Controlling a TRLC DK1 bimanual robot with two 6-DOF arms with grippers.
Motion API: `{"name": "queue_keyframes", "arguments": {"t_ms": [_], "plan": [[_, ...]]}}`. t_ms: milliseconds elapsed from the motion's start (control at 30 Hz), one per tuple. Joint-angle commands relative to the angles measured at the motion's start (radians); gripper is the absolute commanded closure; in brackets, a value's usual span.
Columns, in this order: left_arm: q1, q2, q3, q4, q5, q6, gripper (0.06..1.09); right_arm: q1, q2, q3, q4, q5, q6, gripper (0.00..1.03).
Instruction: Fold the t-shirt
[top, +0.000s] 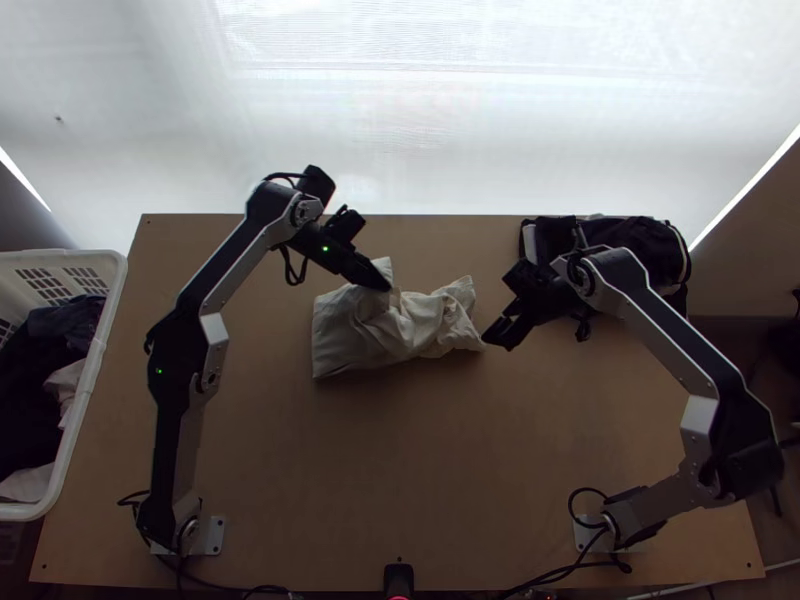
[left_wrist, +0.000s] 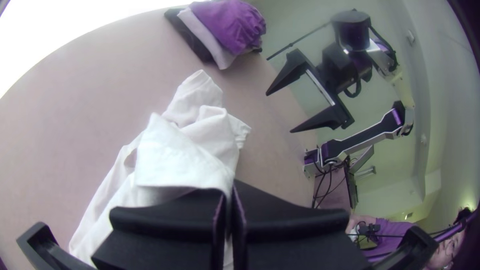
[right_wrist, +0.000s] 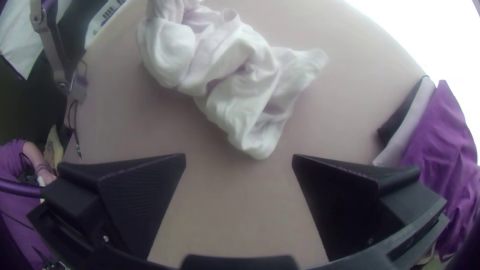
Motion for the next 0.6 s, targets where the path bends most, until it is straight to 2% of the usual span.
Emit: {"name": "queue_keyframes", "arguments": {"t_ms": [0, 100, 567], "plan": [[-0.062, 0.043, 0.023, 0.102, 0.003, -0.053, 1.05, -0.034, -0.08, -0.114, 0.03, 0.0, 0.028, 0.04], [-0.083, 0.052, 0.023, 0.164, 0.002, -0.082, 1.05, -0.034, -0.103, -0.149, 0.045, 0.0, 0.045, 0.04], [-0.195, 0.139, 0.023, 0.628, 0.002, -0.367, 1.05, -0.041, -0.152, -0.276, 0.105, 0.008, 0.065, 0.04]]}}
